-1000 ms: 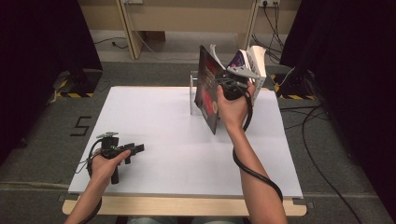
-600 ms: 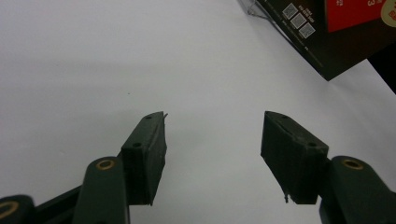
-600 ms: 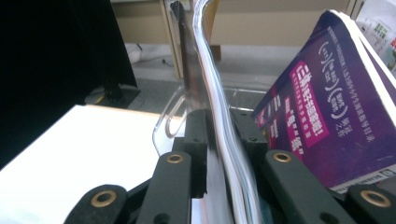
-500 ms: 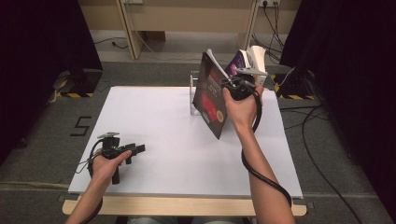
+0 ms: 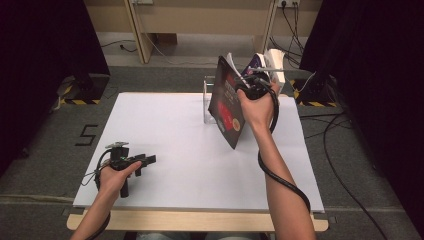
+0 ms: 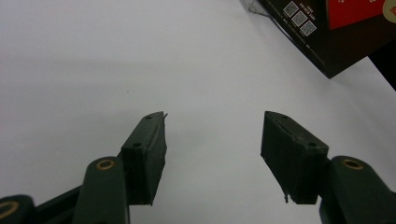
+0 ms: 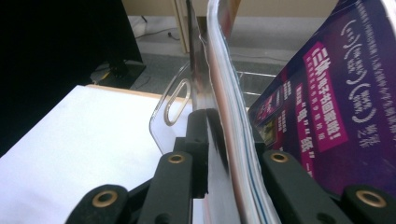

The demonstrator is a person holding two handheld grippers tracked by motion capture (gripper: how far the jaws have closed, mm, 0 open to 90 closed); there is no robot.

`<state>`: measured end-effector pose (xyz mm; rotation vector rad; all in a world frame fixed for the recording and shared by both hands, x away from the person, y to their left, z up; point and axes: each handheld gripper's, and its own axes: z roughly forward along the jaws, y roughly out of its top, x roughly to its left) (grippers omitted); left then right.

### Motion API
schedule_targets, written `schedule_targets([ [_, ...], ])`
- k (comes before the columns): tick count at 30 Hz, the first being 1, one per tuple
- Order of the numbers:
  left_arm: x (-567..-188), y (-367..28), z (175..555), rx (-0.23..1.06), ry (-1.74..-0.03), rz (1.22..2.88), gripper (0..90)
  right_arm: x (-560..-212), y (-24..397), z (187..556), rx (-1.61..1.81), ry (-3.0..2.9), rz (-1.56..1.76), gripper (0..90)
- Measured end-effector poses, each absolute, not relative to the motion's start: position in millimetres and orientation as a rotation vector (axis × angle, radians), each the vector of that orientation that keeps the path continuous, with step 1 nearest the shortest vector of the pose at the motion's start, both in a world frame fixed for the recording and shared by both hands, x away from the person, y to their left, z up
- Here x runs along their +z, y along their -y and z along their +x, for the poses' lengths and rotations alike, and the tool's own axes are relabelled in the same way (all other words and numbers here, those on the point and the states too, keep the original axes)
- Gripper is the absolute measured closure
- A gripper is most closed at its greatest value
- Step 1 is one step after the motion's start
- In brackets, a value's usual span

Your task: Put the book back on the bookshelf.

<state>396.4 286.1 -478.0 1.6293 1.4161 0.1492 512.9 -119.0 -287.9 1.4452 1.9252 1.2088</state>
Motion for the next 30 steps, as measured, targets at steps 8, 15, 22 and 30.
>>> schedule_targets([
  [8, -478.1, -285.9, 396.4, 0.15, -1.414, 1.631, 39.2, -286.1, 114.4, 514.3, 1.184, -1.935, 1.447, 86.9],
  [15, -478.5, -286.7, 397.1, 0.149, -1.418, 1.631, 39.2, -285.5, 104.7, 508.4, 1.197, -1.923, 1.378, 87.1],
  [22, -478.5, -287.4, 397.0, 0.151, -1.419, 1.627, 39.3, -272.1, 93.3, 503.3, 1.243, -1.883, 1.312, 87.1],
  [30, -477.2, -289.2, 397.1, 0.152, -1.415, 1.625, 39.2, -257.7, 81.7, 513.1, 1.265, -1.869, 1.281, 87.1],
])
